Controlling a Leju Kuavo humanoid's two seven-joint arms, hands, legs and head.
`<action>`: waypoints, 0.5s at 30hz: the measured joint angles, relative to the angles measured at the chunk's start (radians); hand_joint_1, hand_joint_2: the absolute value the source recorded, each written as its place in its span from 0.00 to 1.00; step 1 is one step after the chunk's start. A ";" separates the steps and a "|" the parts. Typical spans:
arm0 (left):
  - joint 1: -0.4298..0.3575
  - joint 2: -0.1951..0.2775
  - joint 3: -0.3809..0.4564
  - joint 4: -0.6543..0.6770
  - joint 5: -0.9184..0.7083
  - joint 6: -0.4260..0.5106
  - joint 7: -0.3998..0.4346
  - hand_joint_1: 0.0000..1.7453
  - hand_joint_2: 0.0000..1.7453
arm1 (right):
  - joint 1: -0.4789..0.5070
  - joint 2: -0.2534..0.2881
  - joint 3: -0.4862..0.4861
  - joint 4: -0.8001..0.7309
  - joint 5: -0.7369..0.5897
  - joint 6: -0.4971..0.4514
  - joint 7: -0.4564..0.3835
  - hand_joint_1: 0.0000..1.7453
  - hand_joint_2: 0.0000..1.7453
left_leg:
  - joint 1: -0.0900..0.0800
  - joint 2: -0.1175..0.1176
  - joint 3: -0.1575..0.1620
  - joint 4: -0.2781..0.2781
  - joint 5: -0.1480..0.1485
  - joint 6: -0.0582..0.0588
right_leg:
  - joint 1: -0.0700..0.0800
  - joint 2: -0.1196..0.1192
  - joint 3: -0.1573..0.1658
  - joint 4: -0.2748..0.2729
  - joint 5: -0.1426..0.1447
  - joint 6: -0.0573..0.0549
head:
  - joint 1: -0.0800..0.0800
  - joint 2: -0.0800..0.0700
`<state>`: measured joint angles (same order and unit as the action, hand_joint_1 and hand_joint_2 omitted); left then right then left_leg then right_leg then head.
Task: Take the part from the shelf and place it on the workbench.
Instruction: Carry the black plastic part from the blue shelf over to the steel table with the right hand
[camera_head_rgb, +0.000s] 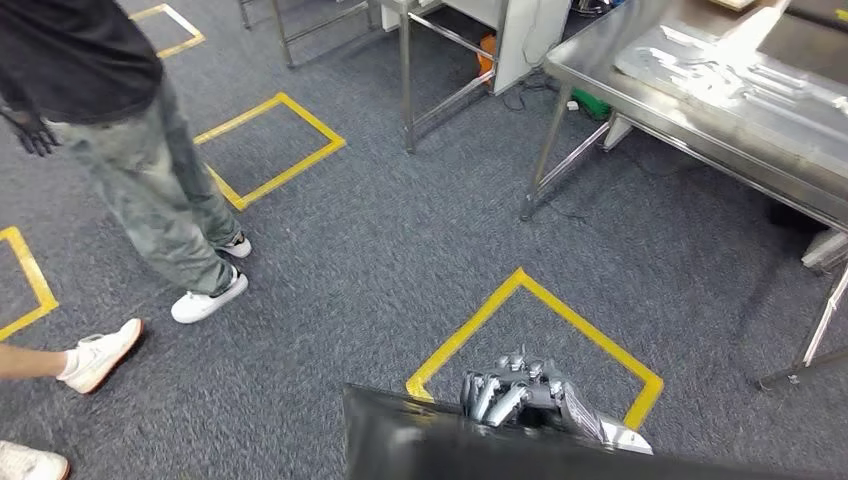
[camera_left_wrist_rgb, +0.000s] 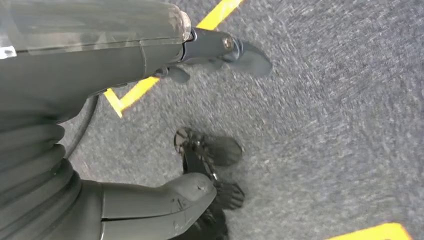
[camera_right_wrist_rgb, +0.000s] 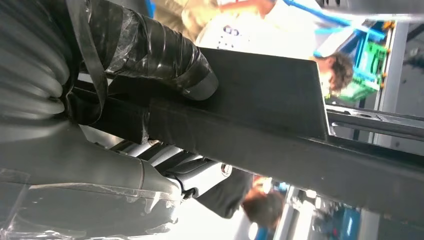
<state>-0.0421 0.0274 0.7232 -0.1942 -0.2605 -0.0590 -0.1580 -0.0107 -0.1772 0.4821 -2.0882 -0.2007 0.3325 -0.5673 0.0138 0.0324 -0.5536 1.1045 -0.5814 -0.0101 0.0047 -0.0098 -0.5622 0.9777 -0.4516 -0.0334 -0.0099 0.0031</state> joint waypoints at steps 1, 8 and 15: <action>0.003 0.000 0.000 0.000 -0.002 0.002 0.002 0.00 1.00 | -0.004 0.000 0.001 0.000 -0.001 -0.001 0.004 1.00 1.00 | 0.000 -0.018 -0.036 0.073 -0.031 -0.002 | 0.000 0.012 0.000 0.001 -0.001 -0.003 | 0.000 0.000; 0.011 -0.004 0.000 0.000 -0.012 0.005 0.008 0.00 1.00 | -0.012 0.000 0.013 0.000 -0.001 -0.008 0.013 1.00 1.00 | 0.006 -0.082 0.001 -0.074 0.096 0.002 | -0.002 0.107 0.005 0.019 -0.013 0.009 | 0.000 0.000; 0.004 -0.010 0.000 0.000 -0.017 0.005 0.003 0.00 1.00 | -0.027 0.000 0.016 -0.001 -0.004 -0.017 0.026 1.00 1.00 | 0.009 -0.036 0.019 -0.117 0.101 0.042 | -0.002 0.055 -0.062 0.137 -0.078 0.046 | 0.002 0.000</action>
<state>-0.0378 0.0177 0.7233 -0.1942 -0.2774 -0.0541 -0.1547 -0.0377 -0.1777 0.4984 -2.0890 -0.2047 0.3150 -0.5409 0.0228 -0.0035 -0.5343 0.9875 -0.4807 0.0318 0.0026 0.0447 -0.6246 1.1143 -0.5297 0.0130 -0.0075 0.0031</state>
